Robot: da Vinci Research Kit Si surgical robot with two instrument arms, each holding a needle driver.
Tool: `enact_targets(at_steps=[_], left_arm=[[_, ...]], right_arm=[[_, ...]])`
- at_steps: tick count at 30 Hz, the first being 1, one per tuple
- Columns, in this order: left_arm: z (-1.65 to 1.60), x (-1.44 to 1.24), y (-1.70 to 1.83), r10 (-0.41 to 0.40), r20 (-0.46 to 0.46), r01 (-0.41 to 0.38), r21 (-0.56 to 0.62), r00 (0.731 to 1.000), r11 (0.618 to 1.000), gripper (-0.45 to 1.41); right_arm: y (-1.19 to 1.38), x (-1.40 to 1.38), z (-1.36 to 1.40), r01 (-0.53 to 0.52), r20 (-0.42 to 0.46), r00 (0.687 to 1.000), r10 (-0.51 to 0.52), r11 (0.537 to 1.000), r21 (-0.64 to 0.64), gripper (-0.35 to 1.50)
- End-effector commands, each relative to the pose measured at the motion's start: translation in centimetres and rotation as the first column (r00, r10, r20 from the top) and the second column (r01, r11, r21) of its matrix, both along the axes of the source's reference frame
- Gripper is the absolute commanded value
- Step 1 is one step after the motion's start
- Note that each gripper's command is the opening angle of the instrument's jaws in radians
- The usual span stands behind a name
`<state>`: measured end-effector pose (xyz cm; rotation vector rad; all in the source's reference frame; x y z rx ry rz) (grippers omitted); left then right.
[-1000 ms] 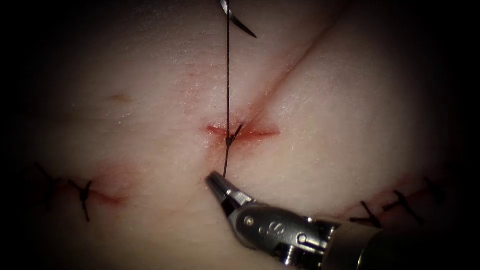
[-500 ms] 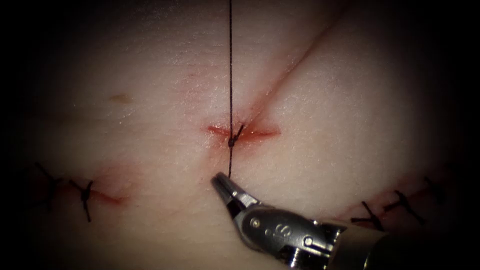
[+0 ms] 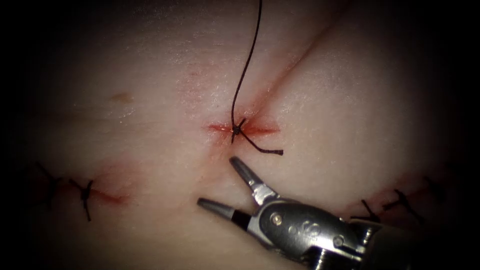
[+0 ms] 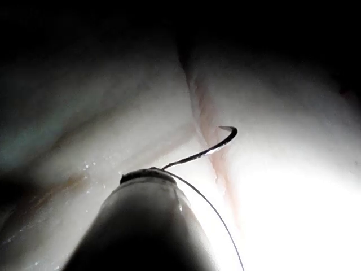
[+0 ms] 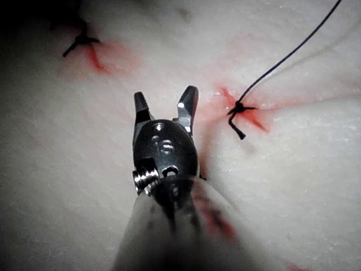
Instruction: Wound Closure
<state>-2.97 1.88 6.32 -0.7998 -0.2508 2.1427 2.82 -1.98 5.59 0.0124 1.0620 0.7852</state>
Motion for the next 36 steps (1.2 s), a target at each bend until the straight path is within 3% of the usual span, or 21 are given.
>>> enact_targets(at_steps=[1,6,18,28,36], left_arm=[[0.00,-0.05,-0.02,0.004,-0.002,-0.004,0.001,1.000,1.000,-0.45],[-0.27,-0.02,-0.14,0.016,-0.009,-0.016,-0.006,1.000,1.000,-0.45],[-0.85,-0.08,-0.48,0.042,-0.042,-0.045,-0.076,0.998,0.996,-0.45],[-1.24,-0.01,-0.57,0.027,-0.044,-0.032,-0.126,0.999,0.992,-0.45],[-1.35,-0.06,-0.62,0.035,-0.057,-0.043,-0.138,0.998,0.989,-0.45]], right_arm=[[0.05,0.06,0.03,-0.004,0.005,1.000,0.004,1.000,0.016,1.21],[0.36,0.00,0.12,-0.008,0.054,0.999,0.005,0.999,0.045,1.18],[0.88,-0.15,0.68,0.028,0.108,0.993,-0.039,0.995,0.100,1.16],[0.94,-0.01,0.88,0.037,0.103,0.994,-0.048,0.994,0.098,1.26],[0.91,0.21,0.94,0.080,0.062,0.994,-0.087,0.992,0.095,1.26]])
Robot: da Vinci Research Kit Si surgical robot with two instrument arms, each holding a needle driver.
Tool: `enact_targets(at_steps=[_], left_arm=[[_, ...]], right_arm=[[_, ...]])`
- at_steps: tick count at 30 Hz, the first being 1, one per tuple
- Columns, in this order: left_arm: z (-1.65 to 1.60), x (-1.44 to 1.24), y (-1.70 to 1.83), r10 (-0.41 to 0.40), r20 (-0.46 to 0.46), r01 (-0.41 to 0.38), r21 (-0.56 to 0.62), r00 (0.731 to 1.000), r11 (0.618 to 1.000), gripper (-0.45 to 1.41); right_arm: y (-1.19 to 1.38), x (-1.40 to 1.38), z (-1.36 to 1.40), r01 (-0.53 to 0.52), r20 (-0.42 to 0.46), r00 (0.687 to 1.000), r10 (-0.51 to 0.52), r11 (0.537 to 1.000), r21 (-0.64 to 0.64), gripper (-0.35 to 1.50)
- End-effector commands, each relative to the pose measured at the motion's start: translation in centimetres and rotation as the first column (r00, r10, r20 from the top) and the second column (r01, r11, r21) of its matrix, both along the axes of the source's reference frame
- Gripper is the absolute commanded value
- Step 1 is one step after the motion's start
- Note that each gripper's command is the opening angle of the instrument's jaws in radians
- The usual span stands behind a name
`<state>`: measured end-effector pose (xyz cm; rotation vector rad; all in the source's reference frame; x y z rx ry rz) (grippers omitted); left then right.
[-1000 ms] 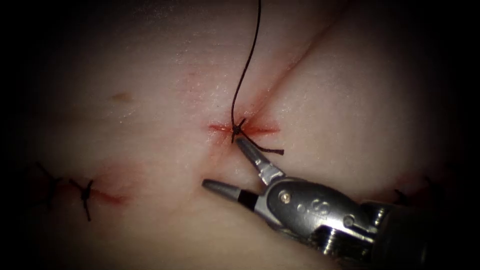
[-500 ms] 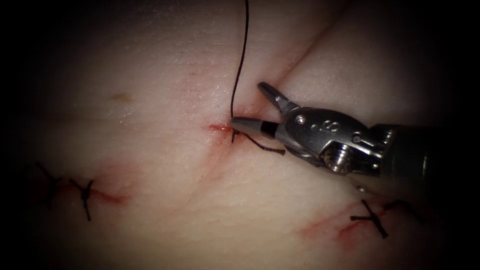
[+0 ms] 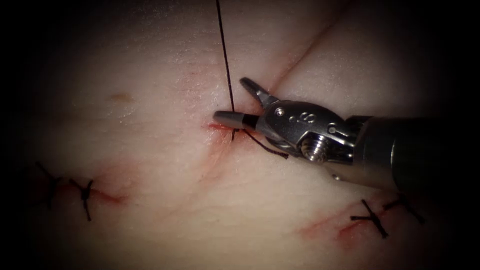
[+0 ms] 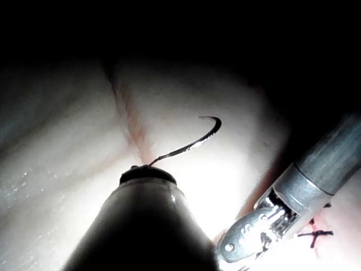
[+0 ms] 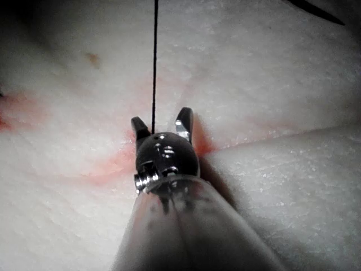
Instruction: Wound Closure
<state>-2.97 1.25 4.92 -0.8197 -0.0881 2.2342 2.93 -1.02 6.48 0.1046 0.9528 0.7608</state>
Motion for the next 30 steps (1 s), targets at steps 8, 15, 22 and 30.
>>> enact_targets(at_steps=[8,15,22,30], left_arm=[[0.04,-0.06,-0.04,0.004,0.000,-0.004,-0.006,1.000,1.000,-0.45],[-0.03,-0.07,-0.08,0.008,0.005,-0.008,-0.009,1.000,1.000,-0.45],[-0.10,-0.07,-0.12,0.009,0.006,-0.009,-0.015,1.000,1.000,-0.45],[-0.11,-0.09,-0.17,0.015,0.008,-0.015,-0.021,1.000,1.000,-0.45]], right_arm=[[-0.01,0.21,0.09,0.007,-0.003,1.000,-0.007,1.000,0.002,1.23],[-0.01,0.32,0.17,0.005,-0.005,1.000,-0.005,1.000,-0.004,1.23],[0.01,0.40,0.23,-0.001,-0.005,1.000,0.000,1.000,-0.010,1.21],[0.01,0.47,0.19,0.001,-0.030,1.000,-0.002,1.000,-0.015,-0.16]])
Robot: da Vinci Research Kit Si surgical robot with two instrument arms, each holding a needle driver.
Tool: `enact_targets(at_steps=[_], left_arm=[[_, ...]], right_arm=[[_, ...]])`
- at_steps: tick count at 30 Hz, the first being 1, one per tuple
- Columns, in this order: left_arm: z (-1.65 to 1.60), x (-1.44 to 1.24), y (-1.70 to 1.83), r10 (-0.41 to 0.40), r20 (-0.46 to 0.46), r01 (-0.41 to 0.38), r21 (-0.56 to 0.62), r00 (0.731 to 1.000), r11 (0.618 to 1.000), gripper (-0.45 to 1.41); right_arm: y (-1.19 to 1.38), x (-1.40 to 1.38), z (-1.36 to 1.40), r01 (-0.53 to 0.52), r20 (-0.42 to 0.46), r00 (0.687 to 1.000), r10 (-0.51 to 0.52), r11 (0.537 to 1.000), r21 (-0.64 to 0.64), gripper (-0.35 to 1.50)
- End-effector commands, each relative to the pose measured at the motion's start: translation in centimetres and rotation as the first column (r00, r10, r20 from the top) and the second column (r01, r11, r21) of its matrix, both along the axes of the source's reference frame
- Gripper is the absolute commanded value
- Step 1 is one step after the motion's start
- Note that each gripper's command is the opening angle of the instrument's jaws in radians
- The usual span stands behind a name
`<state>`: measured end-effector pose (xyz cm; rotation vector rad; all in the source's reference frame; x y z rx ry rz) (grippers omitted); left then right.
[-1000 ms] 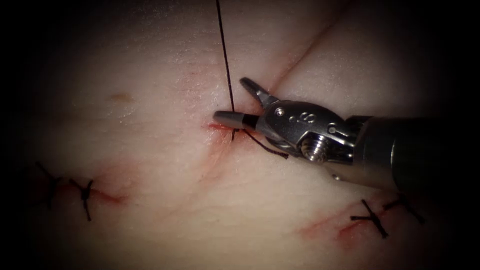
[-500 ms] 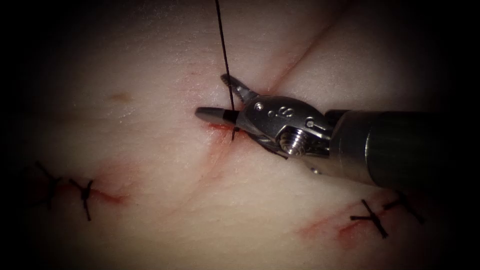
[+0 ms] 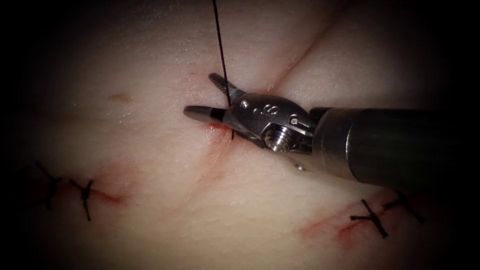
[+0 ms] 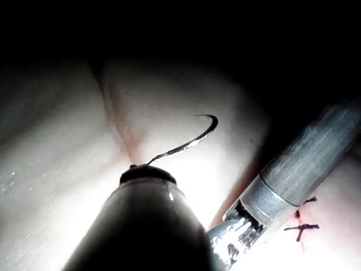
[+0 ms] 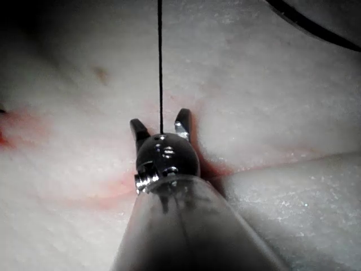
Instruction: Wound Closure
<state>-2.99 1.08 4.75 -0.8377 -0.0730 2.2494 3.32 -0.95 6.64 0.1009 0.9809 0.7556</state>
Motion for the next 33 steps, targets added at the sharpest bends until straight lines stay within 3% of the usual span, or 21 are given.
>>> enact_targets(at_steps=[1,7,13,14,15,16,18,25,30,33], left_arm=[[0.06,-0.07,-0.01,0.001,0.003,-0.001,-0.001,1.000,1.000,-0.45],[0.05,-0.08,-0.08,0.005,0.008,-0.005,-0.007,1.000,1.000,-0.45],[0.05,-0.01,-0.14,0.014,0.013,-0.014,-0.010,1.000,1.000,-0.45],[0.05,0.03,-0.16,0.016,0.016,-0.016,-0.013,1.000,1.000,-0.45],[0.05,0.06,-0.17,0.019,0.018,-0.019,-0.013,1.000,1.000,-0.45],[0.06,0.09,-0.18,0.020,0.020,-0.019,-0.016,1.000,1.000,-0.45],[0.09,0.14,-0.21,0.023,0.023,-0.022,-0.027,0.999,0.999,-0.45],[0.21,0.41,-0.48,0.012,0.052,-0.011,-0.019,0.999,1.000,-0.45],[0.22,0.75,-0.80,0.008,0.154,-0.013,0.031,0.988,0.999,-0.45],[0.19,0.89,-1.01,0.031,0.257,-0.054,0.085,0.966,0.995,-0.45]], right_arm=[[-0.06,0.08,0.02,0.010,-0.013,1.000,-0.010,1.000,-0.001,-0.35],[-0.08,0.08,-0.07,0.025,-0.017,0.999,-0.027,0.997,-0.066,-0.35],[-0.09,-0.14,-0.17,0.037,-0.027,0.999,-0.040,0.996,-0.075,-0.35],[-0.09,-0.20,-0.20,0.039,-0.034,0.999,-0.042,0.996,-0.076,0.09],[-0.09,-0.31,-0.24,0.036,-0.047,0.998,-0.040,0.996,-0.081,0.64],[-0.10,-0.39,-0.28,0.034,-0.046,0.998,-0.038,0.996,-0.083,0.88],[-0.13,-0.60,-0.38,0.027,-0.031,0.999,-0.030,0.996,-0.082,1.06],[-0.31,-1.65,-0.75,-0.012,0.050,0.999,0.018,0.993,-0.115,1.08],[-0.40,-2.30,-0.81,-0.046,0.099,0.993,0.059,0.991,-0.129,1.06],[-0.40,-2.63,-0.81,-0.062,0.127,0.989,0.079,0.989,-0.136,1.04]])
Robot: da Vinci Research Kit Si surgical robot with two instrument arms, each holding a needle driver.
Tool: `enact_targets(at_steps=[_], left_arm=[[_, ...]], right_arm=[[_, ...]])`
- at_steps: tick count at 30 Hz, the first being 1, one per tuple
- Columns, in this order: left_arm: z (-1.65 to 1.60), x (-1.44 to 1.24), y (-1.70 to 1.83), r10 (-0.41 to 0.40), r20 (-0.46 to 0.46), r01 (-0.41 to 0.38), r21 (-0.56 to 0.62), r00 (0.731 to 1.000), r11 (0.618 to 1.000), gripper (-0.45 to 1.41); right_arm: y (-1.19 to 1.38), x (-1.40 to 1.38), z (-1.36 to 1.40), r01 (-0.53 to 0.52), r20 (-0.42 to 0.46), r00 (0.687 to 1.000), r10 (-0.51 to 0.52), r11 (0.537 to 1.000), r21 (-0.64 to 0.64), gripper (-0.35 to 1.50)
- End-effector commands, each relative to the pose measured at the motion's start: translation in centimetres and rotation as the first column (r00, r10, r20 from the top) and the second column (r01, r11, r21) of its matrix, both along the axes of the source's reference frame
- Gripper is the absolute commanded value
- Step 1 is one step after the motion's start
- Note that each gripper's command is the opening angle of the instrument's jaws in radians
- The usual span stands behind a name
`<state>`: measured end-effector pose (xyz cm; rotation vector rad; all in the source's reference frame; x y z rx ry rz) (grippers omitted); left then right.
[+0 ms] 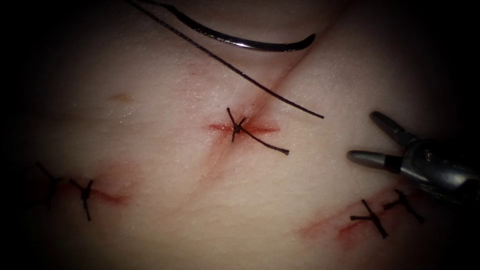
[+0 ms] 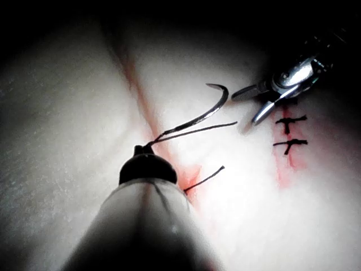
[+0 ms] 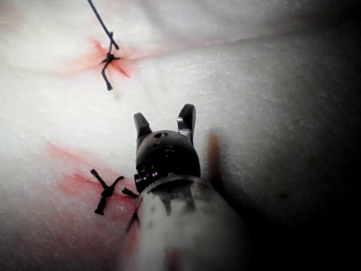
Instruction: Wound Closure
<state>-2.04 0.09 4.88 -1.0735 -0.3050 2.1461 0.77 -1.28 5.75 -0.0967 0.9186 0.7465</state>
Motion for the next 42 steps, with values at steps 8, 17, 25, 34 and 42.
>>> enact_targets(at_steps=[8,17,25,34,42], left_arm=[[0.15,0.10,-0.65,0.086,0.159,-0.107,0.131,0.983,0.986,-0.45],[0.74,-0.03,-1.22,0.249,0.178,-0.250,-0.019,0.952,0.968,-0.45],[1.37,-0.28,-1.62,0.461,0.207,-0.449,-0.104,0.863,0.887,0.51],[1.50,0.06,-1.52,0.621,0.055,-0.623,0.012,0.782,0.782,1.18],[1.45,0.44,-1.18,0.669,-0.112,-0.676,-0.039,0.735,0.736,0.98]], right_arm=[[-0.04,-0.59,0.11,-0.056,0.076,0.996,0.057,0.998,-0.010,1.03],[-0.07,-0.39,0.20,-0.050,0.053,0.997,0.051,0.999,-0.013,1.03],[-0.11,-0.22,0.30,-0.031,0.040,0.999,0.032,0.999,-0.008,1.03],[-0.13,-0.24,0.29,-0.027,0.035,0.999,0.027,1.000,-0.008,1.03],[-0.18,-0.18,0.28,-0.024,0.032,0.999,0.024,1.000,-0.008,1.03]])
